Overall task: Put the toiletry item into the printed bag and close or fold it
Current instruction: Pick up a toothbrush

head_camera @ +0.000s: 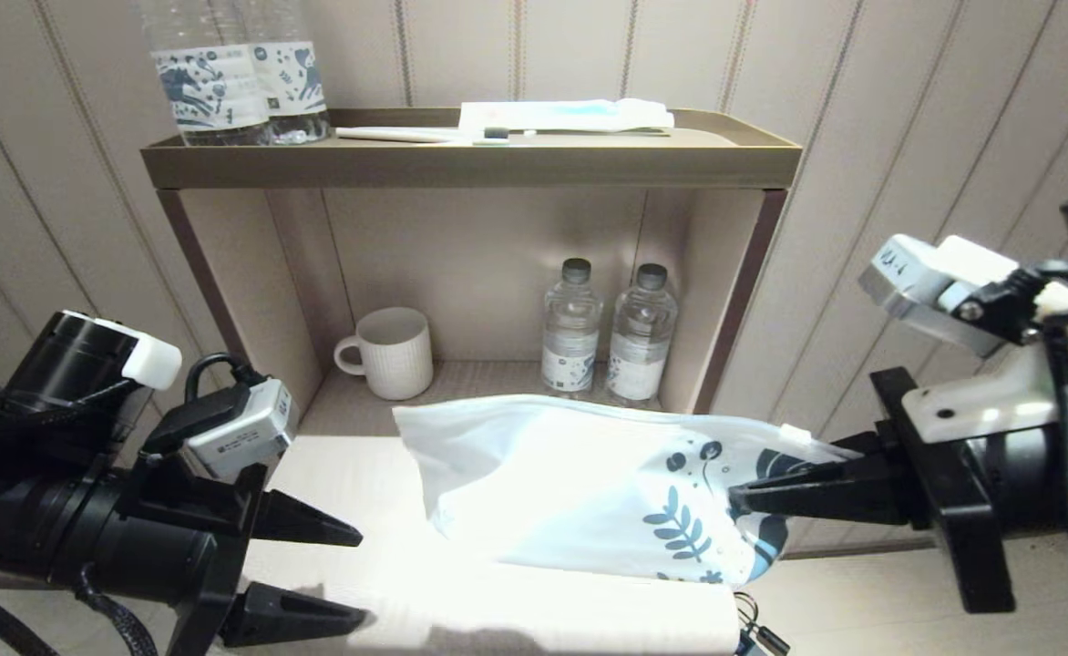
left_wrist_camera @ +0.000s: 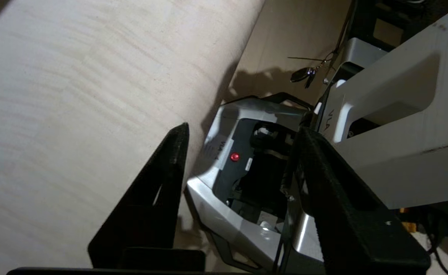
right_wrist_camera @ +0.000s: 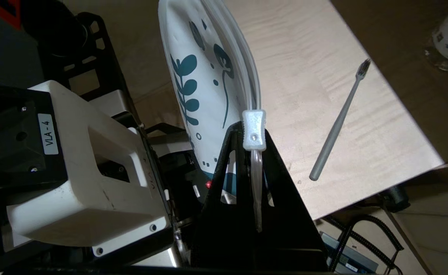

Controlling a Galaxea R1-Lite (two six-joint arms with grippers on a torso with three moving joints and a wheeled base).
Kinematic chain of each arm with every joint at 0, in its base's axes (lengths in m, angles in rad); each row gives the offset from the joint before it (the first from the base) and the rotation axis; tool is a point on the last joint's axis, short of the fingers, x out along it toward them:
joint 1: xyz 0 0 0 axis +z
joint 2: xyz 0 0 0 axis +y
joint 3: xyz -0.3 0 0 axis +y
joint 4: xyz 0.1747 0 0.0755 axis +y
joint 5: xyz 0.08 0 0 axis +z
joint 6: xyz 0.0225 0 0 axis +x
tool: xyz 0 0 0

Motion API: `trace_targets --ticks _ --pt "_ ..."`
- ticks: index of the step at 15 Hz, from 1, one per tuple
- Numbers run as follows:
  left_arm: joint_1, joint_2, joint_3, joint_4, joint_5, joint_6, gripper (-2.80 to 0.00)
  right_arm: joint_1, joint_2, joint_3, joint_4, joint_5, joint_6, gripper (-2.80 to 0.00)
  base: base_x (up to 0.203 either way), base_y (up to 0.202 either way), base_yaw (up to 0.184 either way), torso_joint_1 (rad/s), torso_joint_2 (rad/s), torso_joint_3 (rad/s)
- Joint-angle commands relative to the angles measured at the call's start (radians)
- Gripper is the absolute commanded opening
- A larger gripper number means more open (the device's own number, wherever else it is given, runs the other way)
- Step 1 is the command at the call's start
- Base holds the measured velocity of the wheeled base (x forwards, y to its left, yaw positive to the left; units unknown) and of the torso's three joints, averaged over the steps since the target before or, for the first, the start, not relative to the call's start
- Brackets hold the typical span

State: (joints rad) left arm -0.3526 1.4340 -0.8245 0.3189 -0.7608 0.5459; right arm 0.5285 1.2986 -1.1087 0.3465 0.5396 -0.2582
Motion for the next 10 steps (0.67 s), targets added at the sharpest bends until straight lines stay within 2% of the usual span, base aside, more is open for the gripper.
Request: trace_targets --ticks 1,2,3,5,7,9,10 --pt "0.0 -0.007 -0.003 0.001 0.015 -0.094 -2.8 -0.036 -0.055 -0.003 0.016 0.003 0.004 -2.8 0.0 0.0 0.0 0.0 0.0 0.0" --pt "-0.005 -0.003 -0.007 -0.001 0.067 -0.156 -2.8 -0.048 -0.07 -0.005 0.021 0.003 0.005 -2.8 0.0 0.0 0.0 0.0 0.0 0.0" --pt "-0.024 -0.002 -0.003 -0.001 0.122 -0.191 -2.8 -0.057 -0.083 -0.005 0.022 0.004 0.007 -2.8 0.0 0.0 0.0 0.0 0.0 0.0" --pt "-0.09 -0.011 -0.001 0.004 0.185 -0.266 -2.8 -0.068 -0.101 -0.01 0.025 0.003 0.028 -2.8 0.0 0.0 0.0 0.0 0.0 0.0" --pt "-0.214 -0.009 -0.029 0.001 0.311 -0.43 -2.8 -0.068 -0.118 -0.015 0.024 0.002 0.051 -2.8 0.0 0.0 0.0 0.0 0.0 0.0" --pt "-0.37 0.019 -0.087 0.006 0.48 -0.61 -2.8 -0.072 -0.133 -0.021 0.025 0.0 0.067 -2.8 0.0 0.0 0.0 0.0 0.0 0.0" --pt "-0.442 0.052 -0.156 0.028 0.566 -0.71 -2.8 -0.088 -0.14 -0.026 0.024 0.001 0.08 -2.8 0.0 0.0 0.0 0.0 0.0 0.0"
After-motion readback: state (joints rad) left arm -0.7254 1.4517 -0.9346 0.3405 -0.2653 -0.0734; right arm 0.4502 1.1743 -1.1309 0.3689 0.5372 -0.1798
